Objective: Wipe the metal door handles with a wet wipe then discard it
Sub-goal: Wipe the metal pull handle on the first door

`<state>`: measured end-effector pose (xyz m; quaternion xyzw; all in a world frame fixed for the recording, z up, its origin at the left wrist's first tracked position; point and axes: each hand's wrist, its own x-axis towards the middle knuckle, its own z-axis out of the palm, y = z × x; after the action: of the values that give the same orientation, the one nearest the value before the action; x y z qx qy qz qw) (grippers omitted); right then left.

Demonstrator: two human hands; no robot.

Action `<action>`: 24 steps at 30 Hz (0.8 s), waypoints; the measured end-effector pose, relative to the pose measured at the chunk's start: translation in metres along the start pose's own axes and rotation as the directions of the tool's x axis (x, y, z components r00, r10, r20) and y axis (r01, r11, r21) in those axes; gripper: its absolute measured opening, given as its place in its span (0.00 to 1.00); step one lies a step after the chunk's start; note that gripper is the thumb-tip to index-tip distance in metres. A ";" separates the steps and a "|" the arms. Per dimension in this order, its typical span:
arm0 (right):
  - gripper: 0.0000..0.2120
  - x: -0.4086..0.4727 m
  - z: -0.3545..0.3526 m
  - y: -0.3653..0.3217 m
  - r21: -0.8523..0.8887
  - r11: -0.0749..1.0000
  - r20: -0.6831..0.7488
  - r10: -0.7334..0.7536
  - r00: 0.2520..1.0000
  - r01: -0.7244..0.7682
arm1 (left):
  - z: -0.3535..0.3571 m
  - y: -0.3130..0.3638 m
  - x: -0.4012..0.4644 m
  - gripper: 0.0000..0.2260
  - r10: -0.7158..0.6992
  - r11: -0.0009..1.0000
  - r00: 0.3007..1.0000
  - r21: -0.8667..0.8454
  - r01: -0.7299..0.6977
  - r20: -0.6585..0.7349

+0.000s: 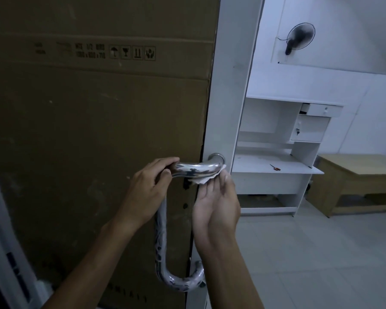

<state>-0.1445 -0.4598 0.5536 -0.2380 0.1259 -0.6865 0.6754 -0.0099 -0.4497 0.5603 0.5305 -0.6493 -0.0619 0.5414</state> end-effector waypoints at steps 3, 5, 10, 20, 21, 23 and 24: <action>0.23 0.005 0.001 -0.012 0.112 0.981 -0.009 0.158 0.987 -0.156 | -0.001 0.001 0.002 0.18 -0.012 1.000 1.000 -0.007 0.012 0.015; 0.26 0.012 -0.003 -0.021 0.151 0.959 0.011 0.239 0.971 -0.238 | -0.002 0.002 0.002 0.19 -0.018 1.000 1.000 -0.014 0.019 0.019; 0.28 0.017 -0.012 -0.024 0.279 0.887 0.129 0.345 0.930 -0.367 | -0.001 0.005 0.001 0.18 -0.020 1.000 1.000 -0.018 0.020 -0.008; 0.26 -0.009 -0.008 0.019 0.187 0.906 0.196 0.345 0.918 -0.380 | -0.002 0.006 0.003 0.16 -0.032 0.998 0.999 -0.051 0.031 -0.020; 0.26 -0.012 -0.008 0.025 0.166 0.916 0.209 0.328 0.921 -0.364 | -0.002 0.006 0.004 0.17 -0.043 0.997 0.999 -0.060 0.041 -0.025; 0.25 -0.021 -0.005 0.033 0.123 0.937 0.211 0.297 0.931 -0.327 | -0.001 0.010 0.005 0.20 -0.065 0.996 0.997 -0.065 0.063 -0.033; 0.25 -0.026 -0.001 0.037 0.106 0.947 0.209 0.276 0.938 -0.302 | 0.000 0.011 0.004 0.21 -0.069 0.996 0.997 -0.063 0.067 -0.025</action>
<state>-0.1136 -0.4366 0.5308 -0.2351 0.0468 -0.5603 0.7928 -0.0164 -0.4482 0.5704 0.5360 -0.6211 -0.0934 0.5641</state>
